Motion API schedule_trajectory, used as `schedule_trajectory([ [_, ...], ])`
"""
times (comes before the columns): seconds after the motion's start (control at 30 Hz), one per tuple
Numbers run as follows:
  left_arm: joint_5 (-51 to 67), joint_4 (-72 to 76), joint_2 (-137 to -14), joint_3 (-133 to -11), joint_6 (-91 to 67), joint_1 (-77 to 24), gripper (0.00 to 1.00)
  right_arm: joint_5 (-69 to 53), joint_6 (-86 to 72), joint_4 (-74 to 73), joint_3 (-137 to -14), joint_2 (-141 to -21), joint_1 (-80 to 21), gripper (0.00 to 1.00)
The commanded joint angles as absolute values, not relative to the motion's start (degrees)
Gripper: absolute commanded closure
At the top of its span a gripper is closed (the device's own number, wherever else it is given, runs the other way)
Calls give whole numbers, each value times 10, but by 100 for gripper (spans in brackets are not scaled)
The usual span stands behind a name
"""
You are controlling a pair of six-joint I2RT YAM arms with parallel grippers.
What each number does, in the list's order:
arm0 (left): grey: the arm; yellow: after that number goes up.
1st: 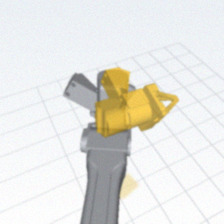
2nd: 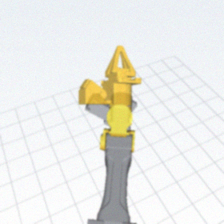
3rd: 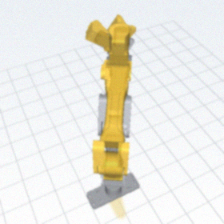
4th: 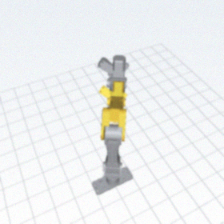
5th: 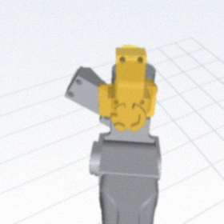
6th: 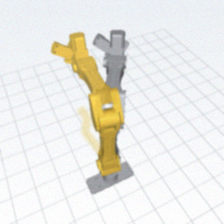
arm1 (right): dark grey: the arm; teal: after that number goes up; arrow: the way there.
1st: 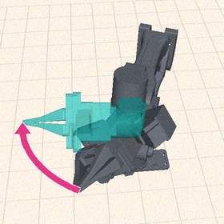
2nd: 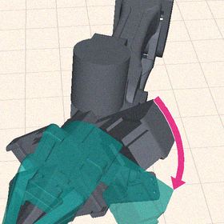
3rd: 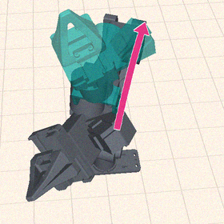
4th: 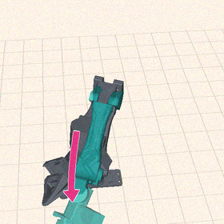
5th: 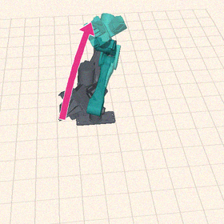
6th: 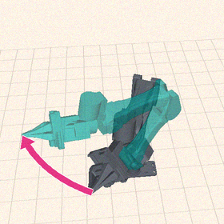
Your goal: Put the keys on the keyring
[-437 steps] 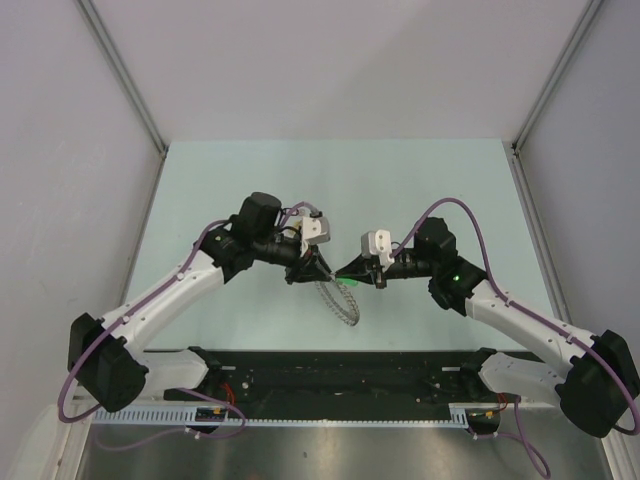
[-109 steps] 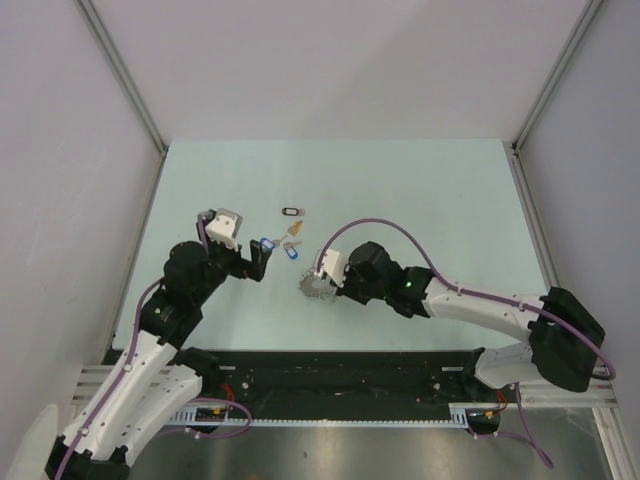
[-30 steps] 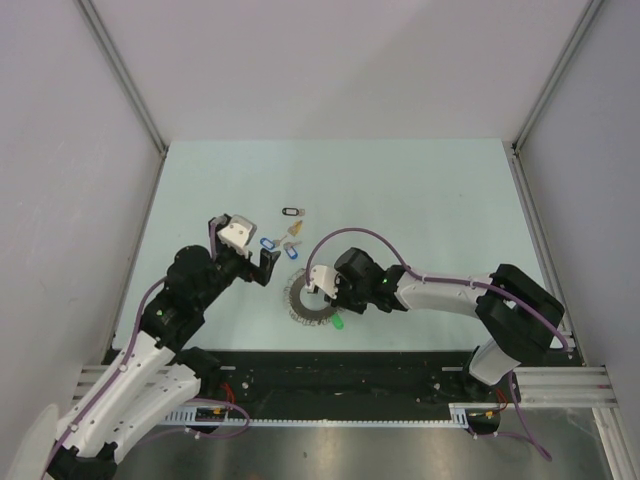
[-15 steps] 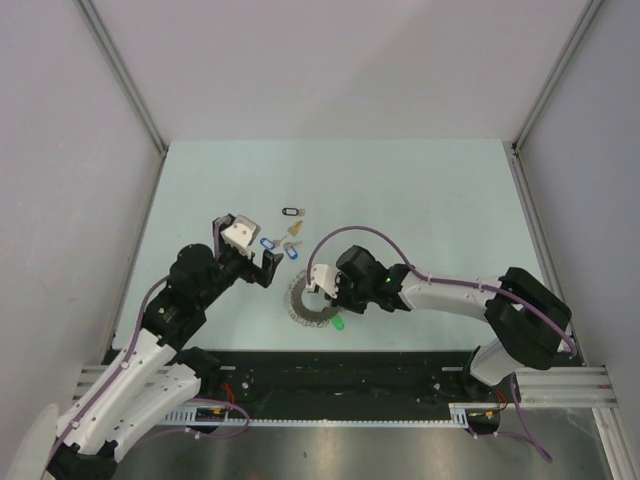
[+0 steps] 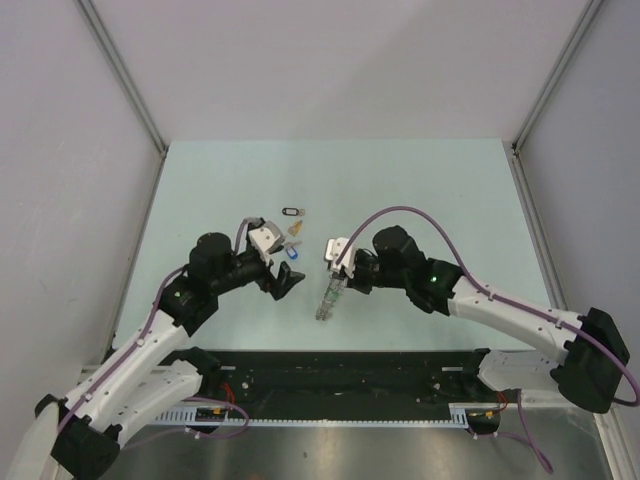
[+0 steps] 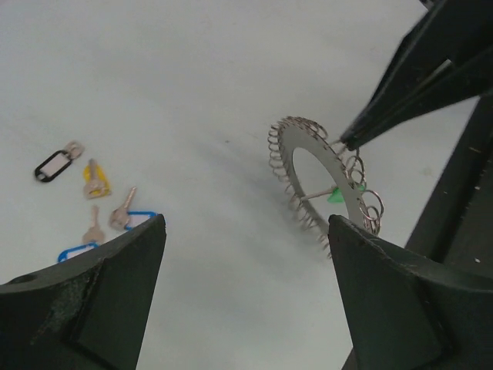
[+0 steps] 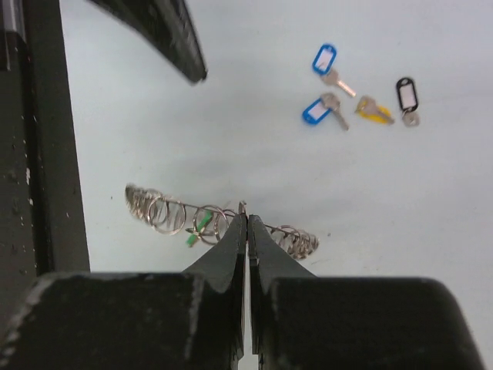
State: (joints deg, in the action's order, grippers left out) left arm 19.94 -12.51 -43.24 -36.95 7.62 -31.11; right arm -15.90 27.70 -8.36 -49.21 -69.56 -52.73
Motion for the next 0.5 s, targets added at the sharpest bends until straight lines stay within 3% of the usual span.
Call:
schedule_trajectory([
  [0.0,329,-90,-460,-412,91,-312,10,-205,279,-29,-517,-651,-517,100],
  [0.47,438,-39,-504,-423,86,-336,33,-263,265,-14,-516,-625,-515,100],
])
